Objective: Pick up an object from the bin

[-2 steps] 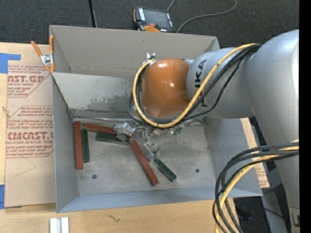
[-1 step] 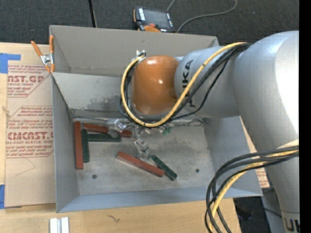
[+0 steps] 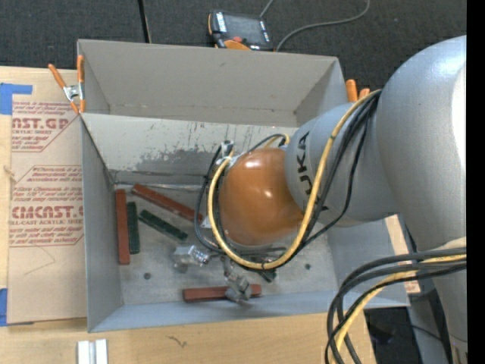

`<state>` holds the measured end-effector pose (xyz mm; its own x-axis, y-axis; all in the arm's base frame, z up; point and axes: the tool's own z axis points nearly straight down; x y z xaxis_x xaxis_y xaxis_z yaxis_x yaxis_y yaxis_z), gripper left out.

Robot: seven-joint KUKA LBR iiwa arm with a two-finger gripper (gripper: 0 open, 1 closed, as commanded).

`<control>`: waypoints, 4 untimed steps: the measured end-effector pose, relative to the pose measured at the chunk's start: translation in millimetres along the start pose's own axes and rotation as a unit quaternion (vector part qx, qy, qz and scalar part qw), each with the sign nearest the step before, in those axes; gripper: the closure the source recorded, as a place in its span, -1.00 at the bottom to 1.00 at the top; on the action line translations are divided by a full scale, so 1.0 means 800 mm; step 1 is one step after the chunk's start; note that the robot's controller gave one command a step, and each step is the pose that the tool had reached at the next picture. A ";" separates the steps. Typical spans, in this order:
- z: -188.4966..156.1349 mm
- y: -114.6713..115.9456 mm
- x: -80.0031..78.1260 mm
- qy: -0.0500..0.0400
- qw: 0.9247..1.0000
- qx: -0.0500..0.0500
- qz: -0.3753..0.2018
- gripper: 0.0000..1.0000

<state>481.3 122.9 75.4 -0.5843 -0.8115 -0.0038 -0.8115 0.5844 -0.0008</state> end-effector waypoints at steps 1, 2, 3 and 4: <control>0.002 0.016 -0.060 0.000 0.999 -0.001 0.038 -1.00; -0.068 -0.064 -0.106 -0.002 0.999 0.002 0.040 -1.00; -0.012 -0.079 -0.130 0.000 0.998 -0.001 0.060 -1.00; -0.011 -0.075 -0.136 0.000 0.996 0.000 0.090 -1.00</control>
Offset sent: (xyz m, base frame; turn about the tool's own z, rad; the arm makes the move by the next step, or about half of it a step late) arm 0.0176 0.0432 -0.0018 0.0779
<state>593.8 175.8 84.7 -0.7209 -0.6930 -0.0042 -0.6930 0.7209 0.0009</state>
